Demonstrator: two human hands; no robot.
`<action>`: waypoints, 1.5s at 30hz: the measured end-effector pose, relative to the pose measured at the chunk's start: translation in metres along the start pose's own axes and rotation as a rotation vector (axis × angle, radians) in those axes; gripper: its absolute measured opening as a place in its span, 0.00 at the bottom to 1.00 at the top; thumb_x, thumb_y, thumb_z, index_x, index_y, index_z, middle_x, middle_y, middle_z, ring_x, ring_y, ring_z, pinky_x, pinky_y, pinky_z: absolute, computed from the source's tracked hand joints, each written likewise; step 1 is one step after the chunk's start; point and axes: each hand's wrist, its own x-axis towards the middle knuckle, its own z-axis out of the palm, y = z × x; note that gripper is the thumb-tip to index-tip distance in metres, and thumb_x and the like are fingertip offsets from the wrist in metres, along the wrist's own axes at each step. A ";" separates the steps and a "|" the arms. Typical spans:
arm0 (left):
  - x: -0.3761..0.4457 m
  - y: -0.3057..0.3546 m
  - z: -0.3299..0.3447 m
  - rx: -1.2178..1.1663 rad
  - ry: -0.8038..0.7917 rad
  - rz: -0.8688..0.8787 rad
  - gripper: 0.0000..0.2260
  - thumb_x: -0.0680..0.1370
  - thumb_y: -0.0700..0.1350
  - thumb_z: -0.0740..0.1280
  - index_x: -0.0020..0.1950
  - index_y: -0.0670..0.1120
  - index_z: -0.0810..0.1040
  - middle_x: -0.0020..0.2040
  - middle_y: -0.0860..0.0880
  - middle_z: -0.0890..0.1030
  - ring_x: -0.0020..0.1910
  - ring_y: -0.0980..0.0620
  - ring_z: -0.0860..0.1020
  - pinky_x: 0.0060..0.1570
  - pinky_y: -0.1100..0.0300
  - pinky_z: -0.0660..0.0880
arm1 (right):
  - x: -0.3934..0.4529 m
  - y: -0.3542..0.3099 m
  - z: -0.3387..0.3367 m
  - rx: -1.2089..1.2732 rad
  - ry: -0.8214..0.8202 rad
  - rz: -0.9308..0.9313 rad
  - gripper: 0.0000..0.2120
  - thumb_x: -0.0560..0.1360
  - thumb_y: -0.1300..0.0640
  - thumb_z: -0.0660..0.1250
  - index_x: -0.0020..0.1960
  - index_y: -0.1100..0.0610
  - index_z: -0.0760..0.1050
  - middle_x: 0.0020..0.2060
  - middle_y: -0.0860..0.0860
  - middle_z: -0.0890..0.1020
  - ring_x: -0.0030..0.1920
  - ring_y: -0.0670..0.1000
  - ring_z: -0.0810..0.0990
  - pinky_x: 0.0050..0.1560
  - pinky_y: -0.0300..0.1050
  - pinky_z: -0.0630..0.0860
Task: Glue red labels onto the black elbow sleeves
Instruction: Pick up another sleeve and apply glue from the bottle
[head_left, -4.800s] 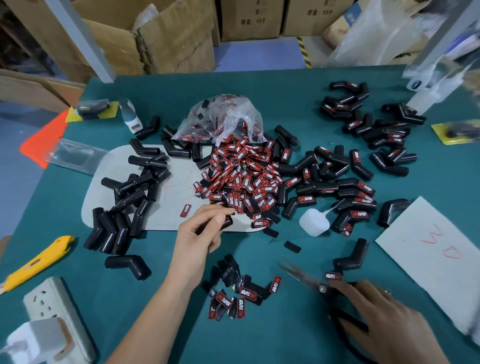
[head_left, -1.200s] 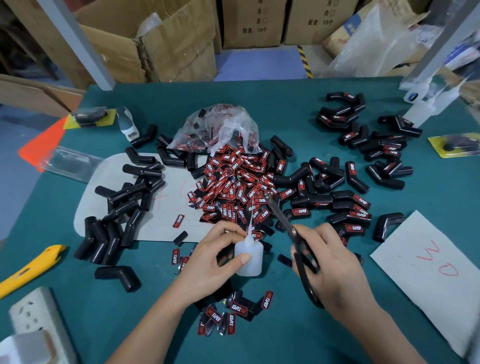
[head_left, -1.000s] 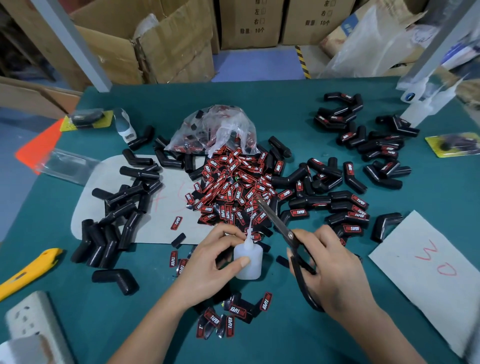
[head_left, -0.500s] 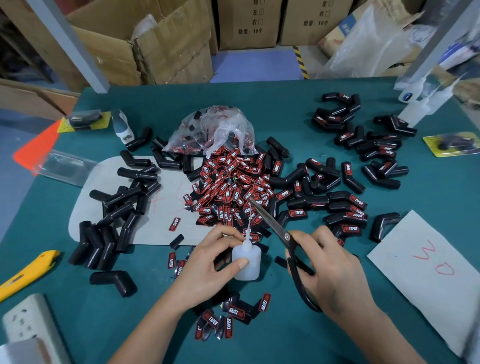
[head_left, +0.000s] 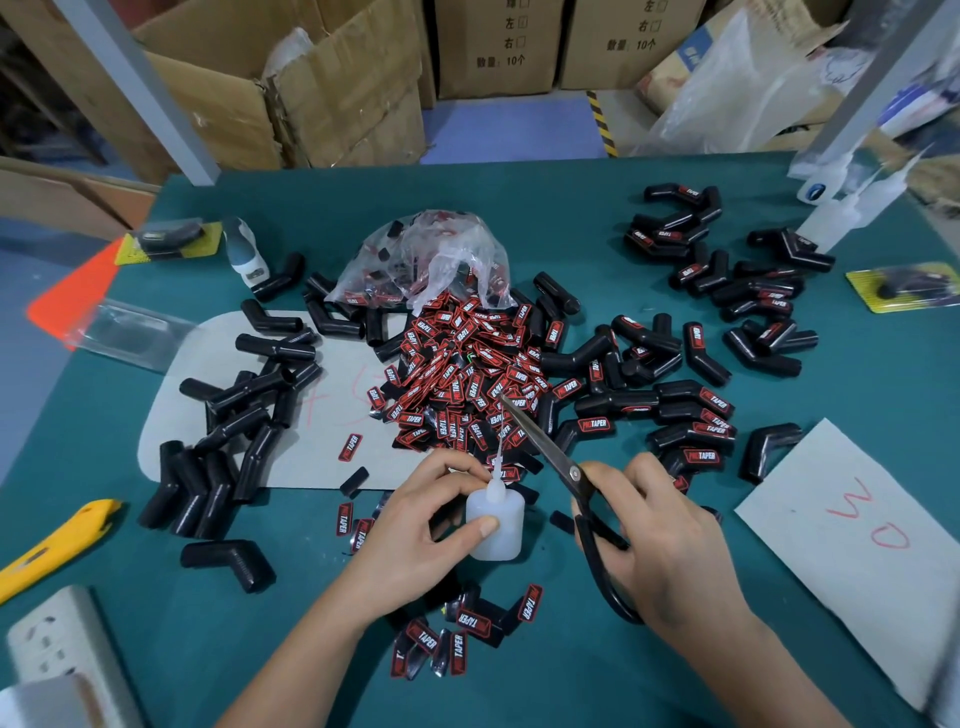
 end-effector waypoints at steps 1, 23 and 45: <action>0.000 0.000 0.000 -0.001 -0.002 -0.002 0.05 0.78 0.52 0.70 0.54 0.58 0.80 0.61 0.61 0.75 0.65 0.52 0.77 0.64 0.65 0.70 | 0.000 0.000 0.000 0.000 0.000 0.000 0.21 0.66 0.60 0.84 0.57 0.56 0.82 0.39 0.52 0.70 0.33 0.48 0.62 0.28 0.39 0.66; 0.003 -0.006 -0.004 -0.031 0.104 -0.009 0.08 0.78 0.54 0.70 0.55 0.54 0.82 0.60 0.61 0.76 0.63 0.54 0.77 0.62 0.70 0.69 | -0.066 0.000 -0.044 -0.233 -0.314 0.228 0.24 0.58 0.51 0.88 0.53 0.50 0.88 0.36 0.52 0.78 0.23 0.55 0.78 0.14 0.43 0.66; 0.005 -0.009 0.004 -0.129 0.176 -0.079 0.08 0.78 0.55 0.70 0.55 0.55 0.82 0.59 0.61 0.76 0.64 0.54 0.77 0.63 0.70 0.68 | -0.082 0.025 -0.019 -0.447 -0.160 0.411 0.24 0.66 0.52 0.85 0.57 0.62 0.85 0.39 0.60 0.76 0.33 0.63 0.83 0.19 0.48 0.71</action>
